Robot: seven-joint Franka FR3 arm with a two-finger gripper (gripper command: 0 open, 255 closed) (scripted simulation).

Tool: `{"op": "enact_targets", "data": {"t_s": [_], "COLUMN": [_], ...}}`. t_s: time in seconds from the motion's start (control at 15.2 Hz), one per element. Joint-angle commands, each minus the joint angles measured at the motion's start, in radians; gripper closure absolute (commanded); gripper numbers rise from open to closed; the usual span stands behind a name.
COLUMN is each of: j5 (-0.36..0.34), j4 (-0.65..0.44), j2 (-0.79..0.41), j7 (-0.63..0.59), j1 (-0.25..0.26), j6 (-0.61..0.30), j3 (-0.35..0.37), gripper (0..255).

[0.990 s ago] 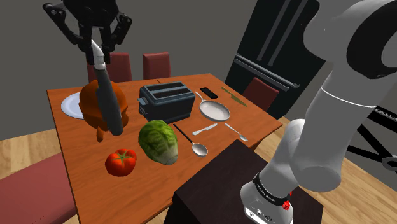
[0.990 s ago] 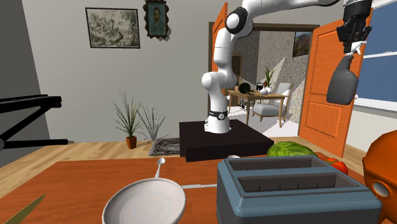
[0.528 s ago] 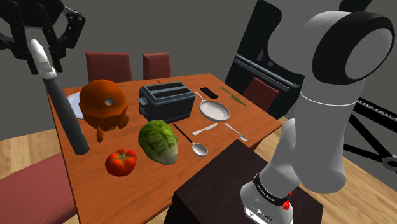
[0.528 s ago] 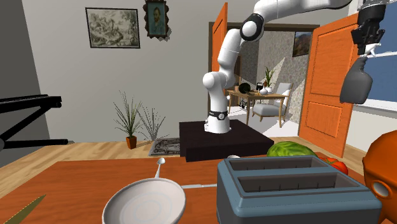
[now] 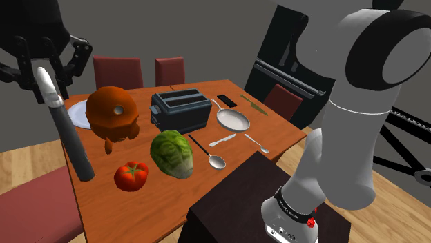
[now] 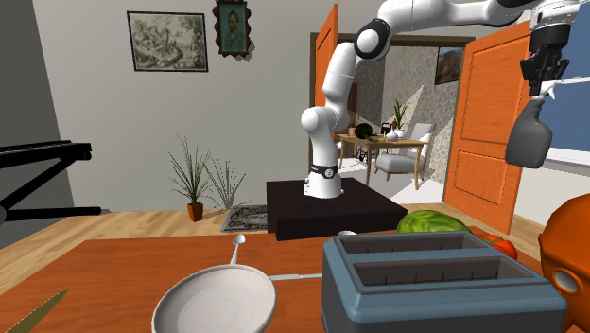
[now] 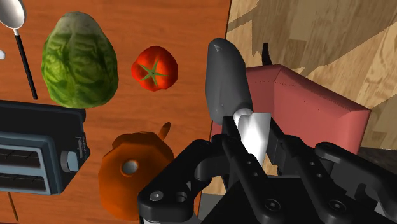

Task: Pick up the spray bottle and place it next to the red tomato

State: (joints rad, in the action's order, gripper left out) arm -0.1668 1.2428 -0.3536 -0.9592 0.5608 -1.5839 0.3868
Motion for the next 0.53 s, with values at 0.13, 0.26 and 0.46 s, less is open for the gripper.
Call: {"op": "enact_targets", "data": {"t_s": [0.13, 0.26, 0.46], "j5": [0.005, 0.007, 0.009], "j4": [0.076, 0.111, 0.16], "j2": [0.015, 0.021, 0.027], "j7": [0.0, -0.001, -0.003], "j1": [-0.01, -0.014, -0.019], "j6": [-0.062, -0.092, -0.135], "j3": [-0.001, -0.001, -0.002], "gripper": [255, 255, 255]}}
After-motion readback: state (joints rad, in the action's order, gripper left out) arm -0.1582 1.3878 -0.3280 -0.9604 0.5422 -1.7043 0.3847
